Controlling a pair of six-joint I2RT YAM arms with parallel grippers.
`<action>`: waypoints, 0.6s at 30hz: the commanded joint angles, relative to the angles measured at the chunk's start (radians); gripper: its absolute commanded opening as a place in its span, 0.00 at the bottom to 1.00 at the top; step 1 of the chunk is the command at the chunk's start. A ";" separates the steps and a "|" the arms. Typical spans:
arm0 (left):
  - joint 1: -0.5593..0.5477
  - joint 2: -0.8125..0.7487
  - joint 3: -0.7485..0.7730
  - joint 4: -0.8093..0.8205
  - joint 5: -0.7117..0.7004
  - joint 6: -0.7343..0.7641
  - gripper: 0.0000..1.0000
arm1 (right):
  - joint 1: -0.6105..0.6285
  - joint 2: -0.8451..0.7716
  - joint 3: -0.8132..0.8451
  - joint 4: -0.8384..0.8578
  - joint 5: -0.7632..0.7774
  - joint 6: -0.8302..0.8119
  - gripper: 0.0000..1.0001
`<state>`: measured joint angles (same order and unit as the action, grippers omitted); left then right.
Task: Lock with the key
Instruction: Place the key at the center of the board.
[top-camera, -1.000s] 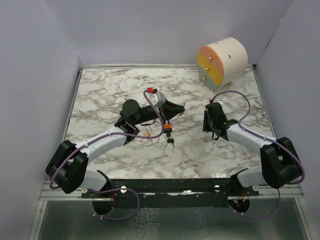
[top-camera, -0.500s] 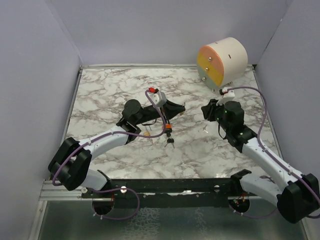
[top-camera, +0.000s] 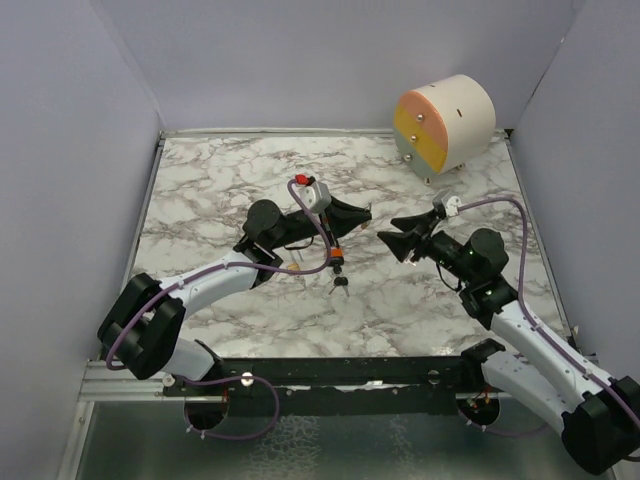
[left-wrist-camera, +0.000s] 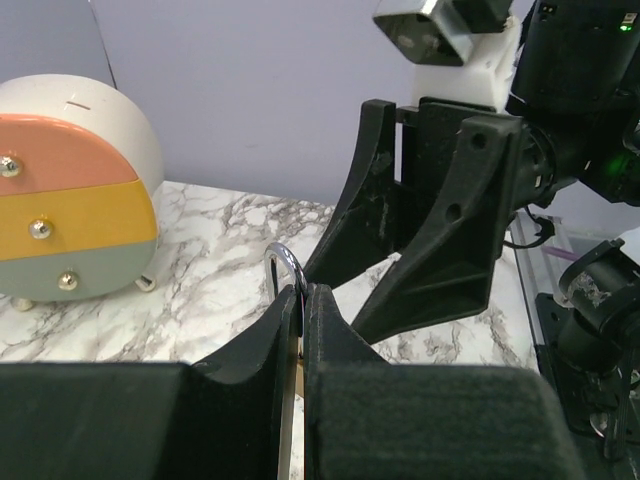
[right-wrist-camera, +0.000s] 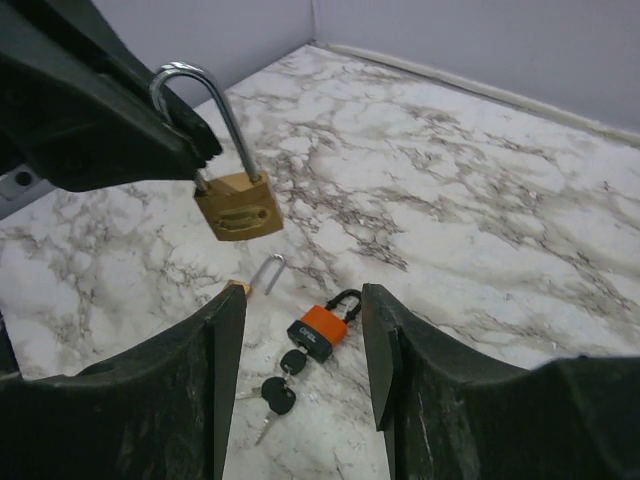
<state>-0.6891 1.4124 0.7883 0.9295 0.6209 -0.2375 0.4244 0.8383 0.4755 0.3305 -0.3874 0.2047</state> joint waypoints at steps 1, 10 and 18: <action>0.005 -0.011 -0.013 0.066 0.009 -0.013 0.00 | 0.002 -0.035 -0.011 0.134 -0.142 -0.013 0.52; 0.005 0.058 -0.012 0.069 -0.051 -0.015 0.00 | 0.002 -0.032 0.016 0.098 -0.068 -0.017 0.87; 0.005 0.244 0.029 0.106 -0.128 -0.097 0.00 | 0.002 -0.158 0.038 -0.082 0.199 -0.043 0.85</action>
<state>-0.6872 1.5917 0.7757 0.9775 0.5461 -0.2737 0.4244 0.7719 0.5003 0.3187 -0.3553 0.1772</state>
